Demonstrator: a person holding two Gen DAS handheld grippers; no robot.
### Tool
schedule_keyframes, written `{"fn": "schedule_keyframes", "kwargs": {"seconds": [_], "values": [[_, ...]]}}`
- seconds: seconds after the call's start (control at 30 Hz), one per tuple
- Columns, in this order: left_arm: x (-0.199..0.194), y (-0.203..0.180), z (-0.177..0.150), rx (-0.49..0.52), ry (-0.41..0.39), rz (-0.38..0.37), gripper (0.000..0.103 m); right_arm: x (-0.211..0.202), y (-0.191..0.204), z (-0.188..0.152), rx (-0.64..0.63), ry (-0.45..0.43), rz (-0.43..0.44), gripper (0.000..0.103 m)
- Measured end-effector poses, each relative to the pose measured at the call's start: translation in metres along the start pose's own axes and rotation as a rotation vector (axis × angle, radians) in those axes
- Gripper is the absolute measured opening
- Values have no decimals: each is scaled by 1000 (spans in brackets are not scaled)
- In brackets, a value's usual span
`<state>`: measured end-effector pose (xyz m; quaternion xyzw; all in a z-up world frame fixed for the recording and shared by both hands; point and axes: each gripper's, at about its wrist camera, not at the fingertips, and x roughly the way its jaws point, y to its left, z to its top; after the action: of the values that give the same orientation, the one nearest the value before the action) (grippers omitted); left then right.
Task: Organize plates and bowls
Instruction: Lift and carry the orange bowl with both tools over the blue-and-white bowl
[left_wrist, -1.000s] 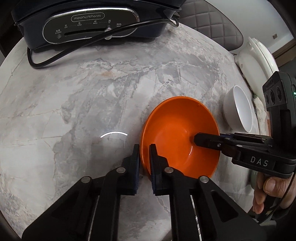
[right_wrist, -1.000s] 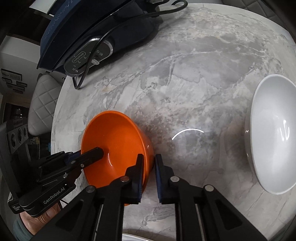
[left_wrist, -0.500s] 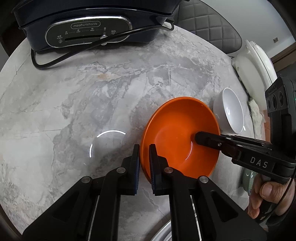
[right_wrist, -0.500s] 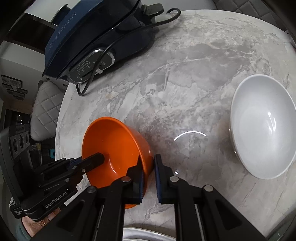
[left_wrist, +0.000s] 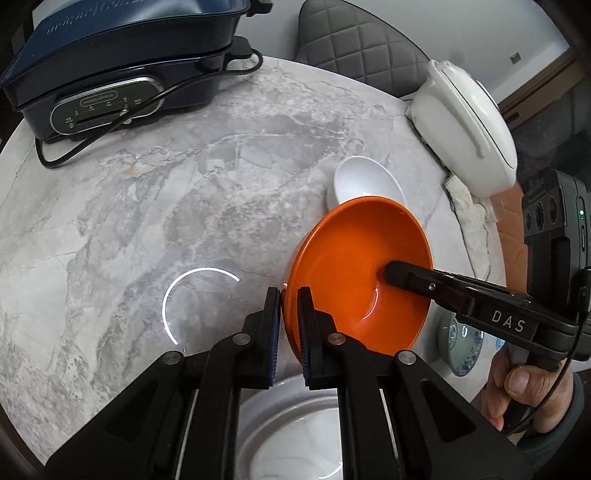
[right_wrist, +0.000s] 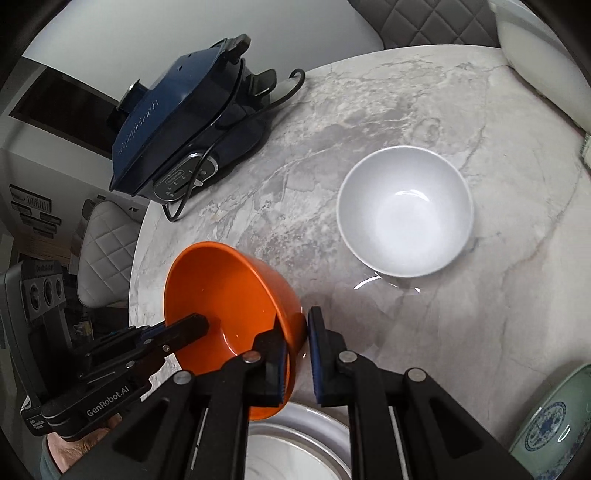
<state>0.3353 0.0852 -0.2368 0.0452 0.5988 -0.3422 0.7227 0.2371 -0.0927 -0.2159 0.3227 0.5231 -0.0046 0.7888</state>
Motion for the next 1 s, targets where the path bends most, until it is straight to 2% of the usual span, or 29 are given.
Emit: {"fn": "schedule_keyframes", "kwargs": {"seconds": [0.3, 0.5, 0.67, 0.8, 1.0], "values": [[13, -122, -36, 82, 32, -66, 8, -84, -66, -47, -9, -67, -51, 13], [57, -215, -66, 163, 108, -92, 8, -132, -137, -85, 55, -83, -97, 13], [99, -274, -90, 220, 180, -81, 8, -150, -193, -103, 106, -75, -138, 14], [123, -297, -100, 236, 208, -46, 8, -150, -217, -110, 96, -56, -168, 14], [148, -295, -97, 226, 217, 2, 8, -138, -232, -114, 72, -25, -167, 14]]}}
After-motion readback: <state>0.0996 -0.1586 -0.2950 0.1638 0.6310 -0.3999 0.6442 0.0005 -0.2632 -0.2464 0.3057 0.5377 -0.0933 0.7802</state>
